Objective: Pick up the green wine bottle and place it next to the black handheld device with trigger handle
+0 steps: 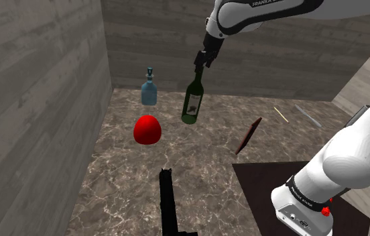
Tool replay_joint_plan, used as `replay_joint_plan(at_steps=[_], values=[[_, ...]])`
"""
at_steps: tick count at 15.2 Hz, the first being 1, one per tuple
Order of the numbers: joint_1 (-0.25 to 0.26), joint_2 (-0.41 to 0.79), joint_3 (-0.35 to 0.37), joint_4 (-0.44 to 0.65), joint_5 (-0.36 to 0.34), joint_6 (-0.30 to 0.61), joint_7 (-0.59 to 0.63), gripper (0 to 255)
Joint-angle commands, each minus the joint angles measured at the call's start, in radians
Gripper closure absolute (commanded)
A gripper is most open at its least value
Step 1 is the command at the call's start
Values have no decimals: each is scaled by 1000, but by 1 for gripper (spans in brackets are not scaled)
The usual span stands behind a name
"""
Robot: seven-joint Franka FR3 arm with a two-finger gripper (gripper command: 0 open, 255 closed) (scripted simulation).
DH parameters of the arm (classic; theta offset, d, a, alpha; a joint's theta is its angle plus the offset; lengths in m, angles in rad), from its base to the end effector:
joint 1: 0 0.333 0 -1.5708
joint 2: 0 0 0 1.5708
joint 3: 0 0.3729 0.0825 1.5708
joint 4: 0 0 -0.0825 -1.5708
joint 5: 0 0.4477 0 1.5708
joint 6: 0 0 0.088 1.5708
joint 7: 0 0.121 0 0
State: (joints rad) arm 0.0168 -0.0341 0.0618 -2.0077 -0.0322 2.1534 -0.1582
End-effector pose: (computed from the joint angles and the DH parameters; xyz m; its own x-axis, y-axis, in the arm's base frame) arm 0.6204 0.0475 0.5056 0.9528 0.2509 0.1712 0.2442 -0.9679 0.0594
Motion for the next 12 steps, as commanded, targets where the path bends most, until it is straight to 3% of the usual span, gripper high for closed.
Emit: replay_joint_plan(at_steps=[1,9,10,12], values=[[-1,18,-1,-14,-2,32,1,0],[-1,18,-1,-14,-2,32,1,0],[-1,18,-1,-14,-2,32,1,255],[-1,18,-1,-14,-2,32,1,255]])
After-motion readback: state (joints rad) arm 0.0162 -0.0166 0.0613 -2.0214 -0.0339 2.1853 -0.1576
